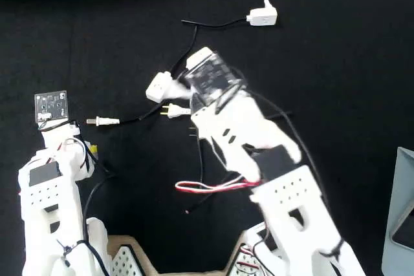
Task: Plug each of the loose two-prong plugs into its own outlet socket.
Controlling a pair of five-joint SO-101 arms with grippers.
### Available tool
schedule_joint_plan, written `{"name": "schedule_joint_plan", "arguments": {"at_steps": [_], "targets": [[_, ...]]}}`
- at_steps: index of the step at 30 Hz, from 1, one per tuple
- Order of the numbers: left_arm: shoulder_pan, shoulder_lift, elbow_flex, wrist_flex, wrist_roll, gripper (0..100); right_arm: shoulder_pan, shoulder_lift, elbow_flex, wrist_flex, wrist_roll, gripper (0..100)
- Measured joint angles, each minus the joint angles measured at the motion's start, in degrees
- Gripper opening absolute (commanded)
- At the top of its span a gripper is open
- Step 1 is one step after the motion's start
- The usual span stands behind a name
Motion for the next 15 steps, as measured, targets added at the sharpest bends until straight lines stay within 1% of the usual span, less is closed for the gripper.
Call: {"name": "schedule_joint_plan", "arguments": {"at_steps": [3,7,10,15], "targets": [[0.0,0.0,0.0,0.0,0.0,22,0.0,-1.2,-5.1,7.8,-6.9,30.3],[0.0,0.0,0.0,0.0,0.0,22,0.0,-1.2,-9.2,15.6,-13.5,30.3],[0.0,0.0,0.0,0.0,0.0,22,0.0,-1.2,-10.4,18.4,-18.5,30.3],[0.0,0.0,0.0,0.0,0.0,22,-1.3,1.1,-10.6,19.1,-28.0,30.3]]}}
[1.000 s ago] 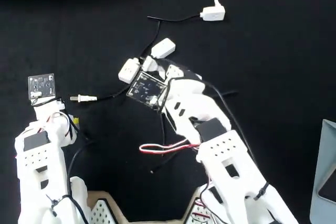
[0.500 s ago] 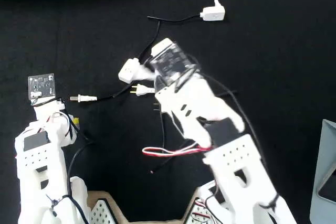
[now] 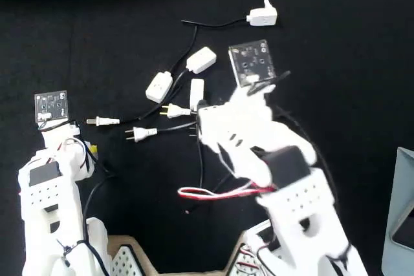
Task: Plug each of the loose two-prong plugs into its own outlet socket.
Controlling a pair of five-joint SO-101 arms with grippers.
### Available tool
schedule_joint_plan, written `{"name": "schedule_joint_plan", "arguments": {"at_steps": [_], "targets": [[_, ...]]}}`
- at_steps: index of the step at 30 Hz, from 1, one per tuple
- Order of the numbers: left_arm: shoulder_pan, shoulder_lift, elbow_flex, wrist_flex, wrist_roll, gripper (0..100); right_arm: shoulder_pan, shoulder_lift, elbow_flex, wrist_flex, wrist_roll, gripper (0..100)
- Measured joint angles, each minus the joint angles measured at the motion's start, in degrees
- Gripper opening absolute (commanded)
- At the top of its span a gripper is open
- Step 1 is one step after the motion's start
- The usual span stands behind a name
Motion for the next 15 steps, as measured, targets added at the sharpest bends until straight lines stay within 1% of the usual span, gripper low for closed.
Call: {"name": "schedule_joint_plan", "arguments": {"at_steps": [5,9,15], "targets": [[0.0,0.0,0.0,0.0,0.0,22,-2.3,10.6,-1.1,0.0,-6.9,30.3],[0.0,0.0,0.0,0.0,0.0,22,-2.2,20.9,-5.3,0.0,-12.4,30.3],[0.0,0.0,0.0,0.0,0.0,22,-2.2,32.7,-10.7,0.0,-17.8,30.2]]}}
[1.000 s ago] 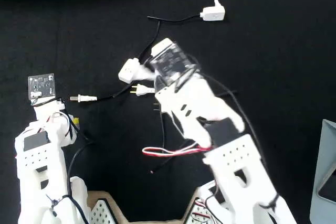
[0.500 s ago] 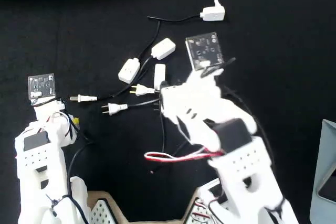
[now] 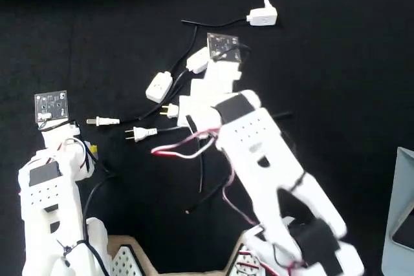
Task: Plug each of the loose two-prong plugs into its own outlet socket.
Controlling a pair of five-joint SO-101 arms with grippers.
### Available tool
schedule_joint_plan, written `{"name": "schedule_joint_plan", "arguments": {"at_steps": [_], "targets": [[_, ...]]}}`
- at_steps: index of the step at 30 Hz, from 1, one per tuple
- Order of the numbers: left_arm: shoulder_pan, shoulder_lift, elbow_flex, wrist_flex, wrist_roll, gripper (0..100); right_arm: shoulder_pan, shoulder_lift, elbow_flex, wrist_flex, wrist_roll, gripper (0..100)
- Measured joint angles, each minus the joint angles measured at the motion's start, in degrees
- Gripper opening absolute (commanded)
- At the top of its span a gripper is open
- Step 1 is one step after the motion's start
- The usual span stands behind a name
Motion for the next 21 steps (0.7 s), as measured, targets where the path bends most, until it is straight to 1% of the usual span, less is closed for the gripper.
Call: {"name": "schedule_joint_plan", "arguments": {"at_steps": [3,6,8,12,21], "targets": [[0.0,0.0,0.0,0.0,0.0,22,-0.1,5.2,-3.1,0.0,-1.3,25.4],[0.0,0.0,0.0,0.0,0.0,22,-2.4,10.3,-7.1,0.0,-2.9,16.9],[0.0,0.0,0.0,0.0,0.0,22,-4.0,13.8,-10.4,0.0,-4.0,12.9],[0.0,0.0,0.0,0.0,0.0,22,-5.7,20.8,-17.4,0.0,-6.4,12.1],[0.0,0.0,0.0,0.0,0.0,22,-5.6,37.6,-29.1,0.0,-11.2,12.1]]}}
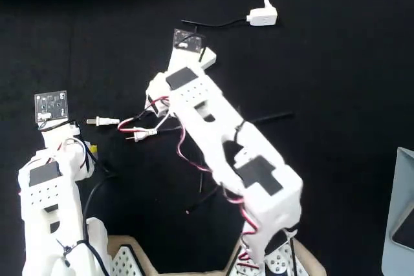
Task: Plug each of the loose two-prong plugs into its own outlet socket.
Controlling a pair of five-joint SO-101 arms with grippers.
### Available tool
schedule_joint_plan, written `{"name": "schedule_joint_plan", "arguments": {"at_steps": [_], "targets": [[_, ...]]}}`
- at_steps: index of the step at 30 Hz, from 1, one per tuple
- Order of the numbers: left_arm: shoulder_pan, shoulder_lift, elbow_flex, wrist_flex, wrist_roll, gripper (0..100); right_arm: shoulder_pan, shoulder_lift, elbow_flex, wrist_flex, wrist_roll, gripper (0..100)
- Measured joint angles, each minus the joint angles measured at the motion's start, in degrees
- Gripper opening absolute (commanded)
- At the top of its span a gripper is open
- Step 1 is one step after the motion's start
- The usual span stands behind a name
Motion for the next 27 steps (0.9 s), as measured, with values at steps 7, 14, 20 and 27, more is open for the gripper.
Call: {"name": "schedule_joint_plan", "arguments": {"at_steps": [7,14,20,27], "targets": [[0.0,0.0,0.0,0.0,0.0,22,-0.2,7.6,-4.6,0.0,-1.7,12.1],[0.0,0.0,0.0,0.0,0.0,22,-0.2,8.5,-7.6,5.0,-2.0,12.1],[0.0,0.0,0.0,0.0,0.0,22,-0.2,9.1,-15.8,15.0,-2.0,12.1],[0.0,0.0,0.0,0.0,0.0,22,-1.4,12.7,-17.1,17.8,-2.0,21.6]]}}
